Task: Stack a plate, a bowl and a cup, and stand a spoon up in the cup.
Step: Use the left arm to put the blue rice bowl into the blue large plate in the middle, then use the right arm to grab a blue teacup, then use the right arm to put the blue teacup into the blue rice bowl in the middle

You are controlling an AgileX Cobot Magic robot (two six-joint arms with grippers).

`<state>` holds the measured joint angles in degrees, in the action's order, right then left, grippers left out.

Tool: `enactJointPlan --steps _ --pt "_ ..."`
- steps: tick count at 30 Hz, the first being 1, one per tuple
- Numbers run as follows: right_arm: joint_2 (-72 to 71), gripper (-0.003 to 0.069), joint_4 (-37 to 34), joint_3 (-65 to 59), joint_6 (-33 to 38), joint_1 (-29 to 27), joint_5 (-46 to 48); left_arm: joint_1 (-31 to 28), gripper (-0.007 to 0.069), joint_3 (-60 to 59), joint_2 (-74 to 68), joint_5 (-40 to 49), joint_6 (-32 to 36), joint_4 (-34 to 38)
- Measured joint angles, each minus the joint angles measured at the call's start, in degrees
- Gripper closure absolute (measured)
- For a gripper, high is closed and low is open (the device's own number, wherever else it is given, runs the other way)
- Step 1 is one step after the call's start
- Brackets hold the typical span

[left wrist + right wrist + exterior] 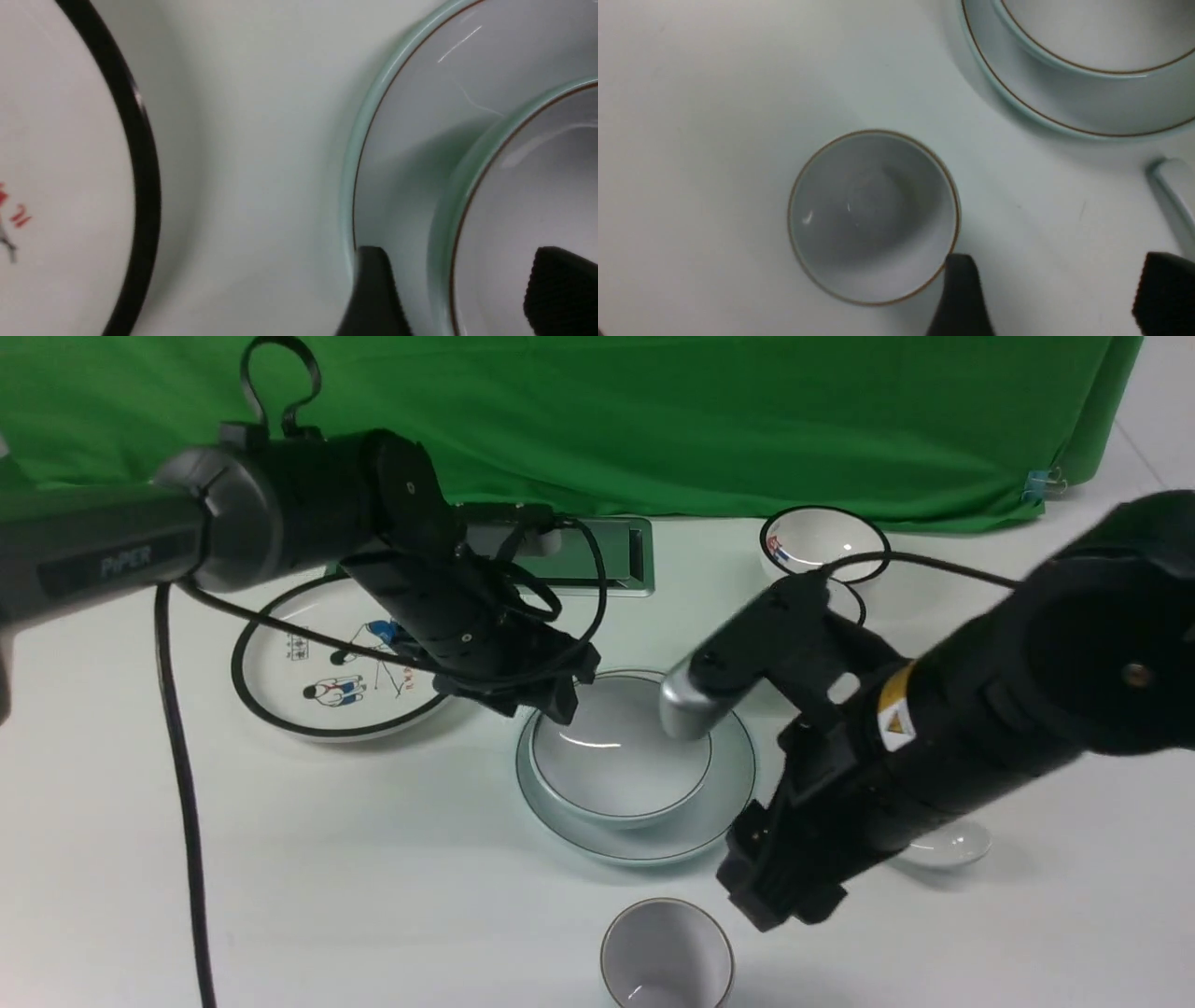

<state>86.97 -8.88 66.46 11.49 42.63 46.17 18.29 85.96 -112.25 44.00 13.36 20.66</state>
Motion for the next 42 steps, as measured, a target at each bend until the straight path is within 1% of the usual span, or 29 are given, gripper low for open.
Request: enactJointPlan --steps 1,2,3,4,5,7,8,14,16,17,18,19,20,21,22,24,26,27,30,32,36,38,42 --pt "1.6 0.0152 0.0 1.0 0.1 0.0 0.3 0.0 0.017 0.0 1.6 0.2 -0.5 -1.5" --pt "2.2 0.015 0.0 1.1 0.1 0.0 0.4 0.0 0.0163 0.0 2.3 0.2 -0.8 -1.8" --pt "4.7 0.0147 -0.1 2.1 0.2 0.0 0.6 0.0 0.0111 0.0 5.6 1.0 -1.9 -4.8" --pt "5.3 0.0146 -0.1 2.2 0.2 0.0 0.6 0.0 0.0106 0.0 6.4 1.1 -2.3 -5.2" --pt "7.3 0.0146 -0.1 2.5 0.2 0.0 0.4 0.0 0.0081 -0.1 9.6 2.2 -3.9 -7.7" --pt "8.4 0.0144 -0.1 2.6 0.3 0.1 0.4 0.0 0.0073 -0.6 12.4 2.6 -4.7 -9.2" --pt "10.2 0.0144 -0.1 2.8 0.3 0.4 0.3 0.0 0.0069 -2.3 16.3 2.6 -5.7 -10.2" --pt "13.6 0.0151 -0.1 2.8 1.4 3.0 -0.5 0.0 0.0085 -11.3 24.3 1.5 -6.6 -10.6" --pt "14.3 0.0253 -0.1 2.8 2.6 4.0 -1.1 0.0 0.0114 -15.8 26.7 -0.1 -6.9 -10.8" --pt "14.4 0.0329 -0.1 2.8 3.0 4.1 -1.1 0.0 0.013 -17.1 27.4 -0.5 -6.9 -11.1" --pt "14.4 0.0329 -0.1 2.8 3.0 4.2 -1.1 0.0 0.0133 -17.3 27.6 -0.6 -6.9 -11.2" --pt "14.4 0.048 -0.1 3.1 3.5 4.2 -0.8 0.0 0.0161 -18.8 28.4 -1.1 -7.0 -11.8" --pt "14.4 0.0552 0.0 3.7 3.7 4.0 -0.2 0.0 0.0184 -19.3 28.6 -1.1 -7.0 -12.1" --pt "14.2 0.0585 -0.1 4.7 4.1 3.5 1.2 0.0 0.021 -19.8 28.8 -1.2 -7.1 -12.4" --pt "14.2 0.0587 -0.1 5.2 4.3 3.4 1.5 0.0 0.0221 -19.9 28.8 -1.2 -7.1 -12.4" --pt "13.8 0.0585 -0.1 9.8 5.3 1.4 5.5 0.0 0.0291 -20.0 29.0 -1.2 -7.1 -12.6" --pt "13.7 0.0585 -0.1 12.9 6.0 0.0 7.1 0.0 0.0331 -20.0 29.1 -1.4 -7.1 -12.6" --pt "13.8 0.0585 0.0 18.0 6.9 -2.1 8.5 0.0 0.037 -20.1 29.1 -1.6 -7.1 -12.6" --pt "15.7 0.0585 0.1 25.7 7.5 -4.9 9.0 0.0 0.0437 -20.1 29.2 -2.1 -7.1 -12.6" --pt "18.3 0.0585 0.3 30.5 7.7 -5.8 9.0 0.0 0.0466 -20.1 29.2 -2.5 -7.1 -12.6" --pt "25.8 0.0585 0.2 36.9 7.7 -6.1 9.4 0.0 0.0487 -20.1 29.2 -2.9 -7.1 -12.7" --pt "30.7 0.0585 0.2 40.5 7.6 -6.2 10.6 0.0 0.0487 -20.1 29.2 -2.9 -7.1 -13.3" --pt "35.0 0.0585 0.2 44.0 7.4 -6.2 13.0 0.0 0.0487 -20.1 29.2 -2.9 -7.1 -13.8"
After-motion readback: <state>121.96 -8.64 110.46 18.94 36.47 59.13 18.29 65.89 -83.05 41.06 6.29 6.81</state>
